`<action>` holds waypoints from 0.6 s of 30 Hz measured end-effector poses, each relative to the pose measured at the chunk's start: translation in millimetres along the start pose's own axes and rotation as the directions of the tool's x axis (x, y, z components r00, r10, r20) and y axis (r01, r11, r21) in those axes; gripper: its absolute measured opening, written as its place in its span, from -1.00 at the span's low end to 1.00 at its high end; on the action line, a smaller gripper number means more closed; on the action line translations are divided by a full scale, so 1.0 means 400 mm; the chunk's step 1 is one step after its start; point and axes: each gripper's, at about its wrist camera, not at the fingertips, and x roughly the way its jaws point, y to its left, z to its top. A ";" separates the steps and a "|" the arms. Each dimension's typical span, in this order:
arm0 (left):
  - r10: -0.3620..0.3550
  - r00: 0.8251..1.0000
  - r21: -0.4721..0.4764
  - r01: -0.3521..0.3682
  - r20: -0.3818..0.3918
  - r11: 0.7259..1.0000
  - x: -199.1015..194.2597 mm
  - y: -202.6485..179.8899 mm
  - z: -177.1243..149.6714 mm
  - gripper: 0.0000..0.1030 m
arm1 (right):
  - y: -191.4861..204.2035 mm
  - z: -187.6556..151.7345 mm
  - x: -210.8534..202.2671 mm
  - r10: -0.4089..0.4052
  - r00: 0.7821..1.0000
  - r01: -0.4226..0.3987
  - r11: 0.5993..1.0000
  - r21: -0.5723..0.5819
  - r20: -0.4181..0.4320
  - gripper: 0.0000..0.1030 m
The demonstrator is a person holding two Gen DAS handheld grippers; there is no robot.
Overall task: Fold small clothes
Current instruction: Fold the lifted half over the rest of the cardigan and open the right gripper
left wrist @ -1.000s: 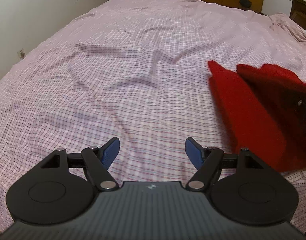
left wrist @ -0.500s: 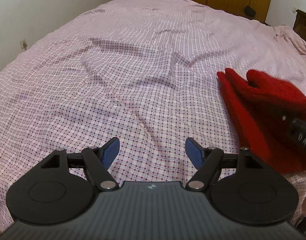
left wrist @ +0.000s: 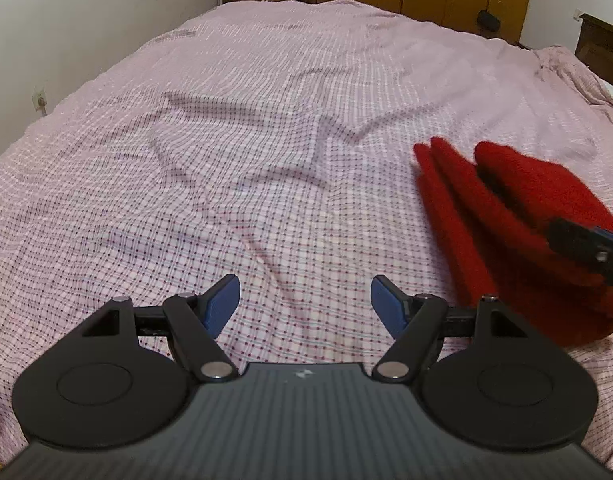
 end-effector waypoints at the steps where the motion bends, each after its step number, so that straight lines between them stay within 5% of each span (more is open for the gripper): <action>1: -0.005 1.000 -0.001 0.005 0.004 1.000 -0.007 -0.003 0.004 0.49 | -0.002 0.007 -0.011 0.015 1.000 -0.015 1.000 0.018 -0.002 0.22; 8: -0.061 0.998 -0.003 0.061 0.034 0.998 -0.047 -0.041 0.041 0.49 | -0.071 0.058 -0.096 0.044 0.999 -0.047 0.989 0.144 0.024 0.22; 18: -0.181 0.982 -0.011 0.182 0.046 0.983 -0.026 -0.154 0.114 0.49 | -0.260 0.014 -0.123 -0.192 0.981 0.176 0.937 0.303 0.025 0.26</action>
